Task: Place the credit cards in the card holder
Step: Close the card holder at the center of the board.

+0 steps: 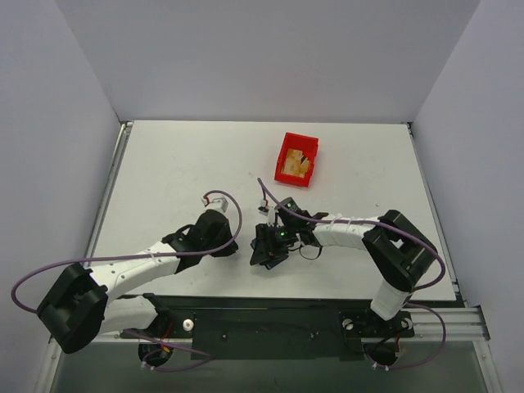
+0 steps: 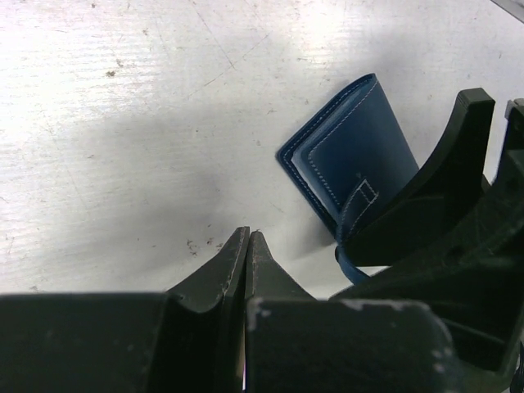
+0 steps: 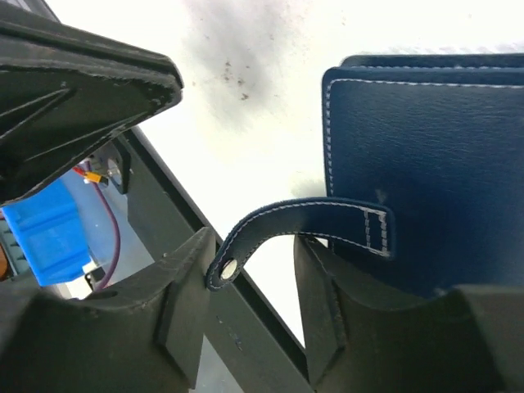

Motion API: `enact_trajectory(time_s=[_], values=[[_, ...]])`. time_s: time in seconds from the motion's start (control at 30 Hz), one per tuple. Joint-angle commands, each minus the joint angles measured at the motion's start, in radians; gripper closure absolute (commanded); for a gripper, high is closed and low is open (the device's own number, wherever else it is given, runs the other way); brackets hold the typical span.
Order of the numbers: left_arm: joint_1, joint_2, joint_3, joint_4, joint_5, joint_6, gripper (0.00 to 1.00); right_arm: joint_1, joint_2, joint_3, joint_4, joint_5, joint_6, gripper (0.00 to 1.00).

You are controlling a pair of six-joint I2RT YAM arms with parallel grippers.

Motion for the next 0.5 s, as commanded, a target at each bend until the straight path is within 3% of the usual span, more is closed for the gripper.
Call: enact_trajectory(time_s=[0.0, 0.03, 0.07, 0.17, 0.37, 0.47], values=[[0.016, -0.028, 0.021, -0.015, -0.020, 0.013, 1.00, 0.009, -0.051, 0.031, 0.040, -0.070, -0.021, 0.55], [0.020, -0.030, 0.021, -0.012, -0.020, 0.014, 1.00, 0.009, -0.074, 0.028, 0.043, -0.078, -0.023, 0.53], [0.025, -0.028, 0.023, -0.010, -0.020, 0.016, 1.00, 0.009, -0.088, 0.029, 0.043, -0.093, -0.027, 0.41], [0.040, -0.020, 0.035, -0.004, -0.013, 0.026, 1.00, 0.005, -0.153, 0.029, 0.038, -0.117, -0.032, 0.37], [0.053, 0.012, 0.064, 0.003, -0.001, 0.051, 1.00, -0.028, -0.281, 0.025, 0.005, -0.097, -0.049, 0.40], [0.053, 0.018, 0.083, 0.003, 0.000, 0.062, 1.00, -0.057, -0.324, 0.031, -0.093, 0.026, -0.085, 0.50]])
